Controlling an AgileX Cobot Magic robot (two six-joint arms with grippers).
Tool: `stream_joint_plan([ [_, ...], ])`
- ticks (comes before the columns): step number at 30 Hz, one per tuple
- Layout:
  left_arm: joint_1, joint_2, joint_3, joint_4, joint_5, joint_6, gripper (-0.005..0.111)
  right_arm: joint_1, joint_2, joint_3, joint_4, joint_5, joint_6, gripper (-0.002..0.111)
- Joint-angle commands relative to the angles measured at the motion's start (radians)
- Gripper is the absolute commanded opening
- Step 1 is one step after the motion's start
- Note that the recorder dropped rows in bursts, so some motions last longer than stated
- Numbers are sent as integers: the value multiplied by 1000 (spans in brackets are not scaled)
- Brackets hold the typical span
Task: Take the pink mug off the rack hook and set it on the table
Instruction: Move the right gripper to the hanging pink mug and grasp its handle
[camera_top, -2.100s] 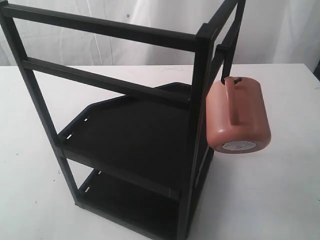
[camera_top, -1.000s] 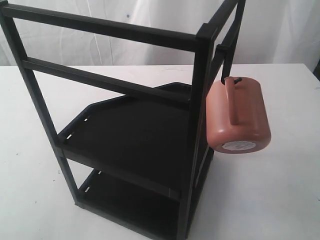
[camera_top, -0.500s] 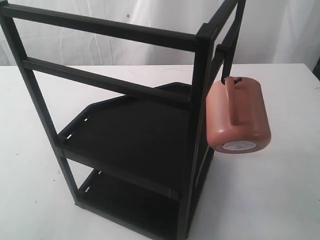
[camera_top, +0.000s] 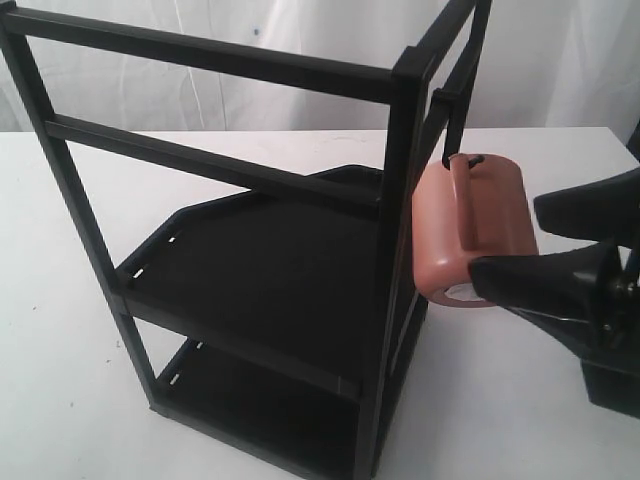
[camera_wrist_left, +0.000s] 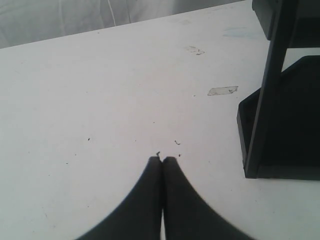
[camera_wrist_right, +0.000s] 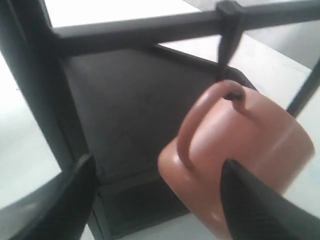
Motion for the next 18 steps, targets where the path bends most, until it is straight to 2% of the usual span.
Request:
stream_joint_plan([
  [1, 2, -5, 5, -6, -1, -2, 0, 16, 32, -7, 122, -35, -141, 65],
  [18, 2, -5, 5, -6, -1, -2, 0, 16, 147, -7, 155, -121, -163, 61],
])
